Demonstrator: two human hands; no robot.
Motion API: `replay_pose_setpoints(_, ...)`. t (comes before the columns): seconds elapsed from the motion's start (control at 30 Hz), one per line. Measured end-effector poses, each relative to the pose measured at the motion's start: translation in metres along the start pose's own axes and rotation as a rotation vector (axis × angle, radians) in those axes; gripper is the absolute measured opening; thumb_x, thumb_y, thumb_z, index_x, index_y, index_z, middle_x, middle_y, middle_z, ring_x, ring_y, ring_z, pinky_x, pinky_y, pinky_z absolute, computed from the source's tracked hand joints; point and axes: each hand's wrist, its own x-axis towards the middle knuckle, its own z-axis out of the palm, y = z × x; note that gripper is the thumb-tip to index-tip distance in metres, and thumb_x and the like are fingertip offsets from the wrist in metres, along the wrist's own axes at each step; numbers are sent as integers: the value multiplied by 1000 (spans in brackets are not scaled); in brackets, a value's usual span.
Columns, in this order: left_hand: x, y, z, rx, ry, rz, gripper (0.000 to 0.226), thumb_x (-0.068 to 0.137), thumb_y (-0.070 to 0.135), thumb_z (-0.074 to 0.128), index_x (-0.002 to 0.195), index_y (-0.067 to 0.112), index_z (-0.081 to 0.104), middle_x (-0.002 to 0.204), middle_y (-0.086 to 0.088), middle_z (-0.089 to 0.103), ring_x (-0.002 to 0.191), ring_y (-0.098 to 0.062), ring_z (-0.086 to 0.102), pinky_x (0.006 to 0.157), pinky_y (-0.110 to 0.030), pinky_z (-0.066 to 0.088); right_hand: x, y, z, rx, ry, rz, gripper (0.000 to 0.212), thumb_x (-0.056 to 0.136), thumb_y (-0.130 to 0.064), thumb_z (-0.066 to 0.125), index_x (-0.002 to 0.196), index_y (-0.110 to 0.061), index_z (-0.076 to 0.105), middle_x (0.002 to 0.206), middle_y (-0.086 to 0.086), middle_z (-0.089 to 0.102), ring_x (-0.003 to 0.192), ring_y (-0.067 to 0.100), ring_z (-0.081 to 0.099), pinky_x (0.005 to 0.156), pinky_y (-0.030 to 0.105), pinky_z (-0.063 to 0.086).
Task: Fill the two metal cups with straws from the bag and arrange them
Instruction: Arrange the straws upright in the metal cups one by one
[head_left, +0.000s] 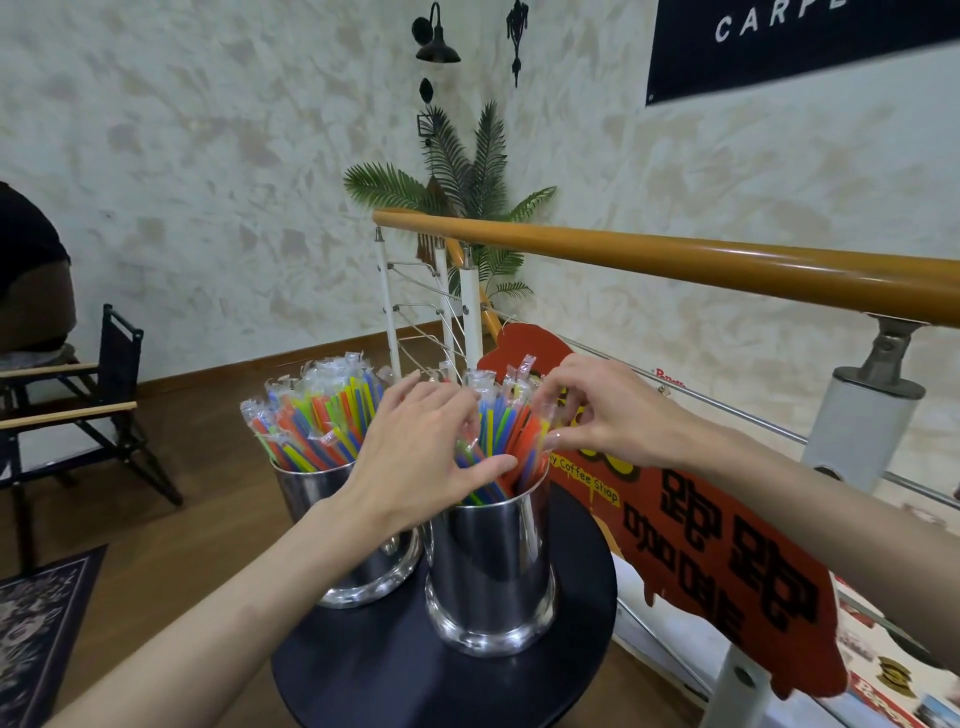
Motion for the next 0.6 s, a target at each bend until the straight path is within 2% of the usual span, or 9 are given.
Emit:
replay_pose_setpoints(0.13,3,-1,2,-84,-10,-7,46,78,77,56,87,33,45,111,10,69,109,-12,59,107,-33,37,-2,-2,-3,55,-34,23,31,76,-23,89,99,-29,69,94,-16,64,79,3,66,69,23,54)
replay_pose_setpoints(0.27,4,6,4,-119,13,-3,73,65,90,59,109,31,51,112,16,63,106,-9,57,104,-32,34,-5,-4,0,182,-29,90,34,75,-13,89,104,-17,72,85,-9,72,73,2,70,71,32,61)
replay_pose_setpoints(0.4,6,10,5,-100,-4,18,88,62,96,52,120,30,53,117,18,61,110,-8,57,105,-33,35,-5,-9,6,260,-1,110,36,73,-12,91,100,-18,67,89,-4,72,73,6,72,74,42,62)
replay_pose_setpoints(0.5,7,9,6,-45,-17,40,88,62,97,50,120,31,55,118,17,59,114,-9,55,105,-33,33,-6,-11,6,322,-11,141,39,70,-15,94,96,-20,66,94,-2,72,77,9,74,77,42,62)
replay_pose_setpoints(0.6,5,8,6,-34,-5,58,85,62,96,49,115,31,57,111,17,54,111,-9,53,103,-33,33,-6,-16,4,499,-78,197,40,70,-7,92,100,-16,68,97,2,74,82,16,76,78,33,61)
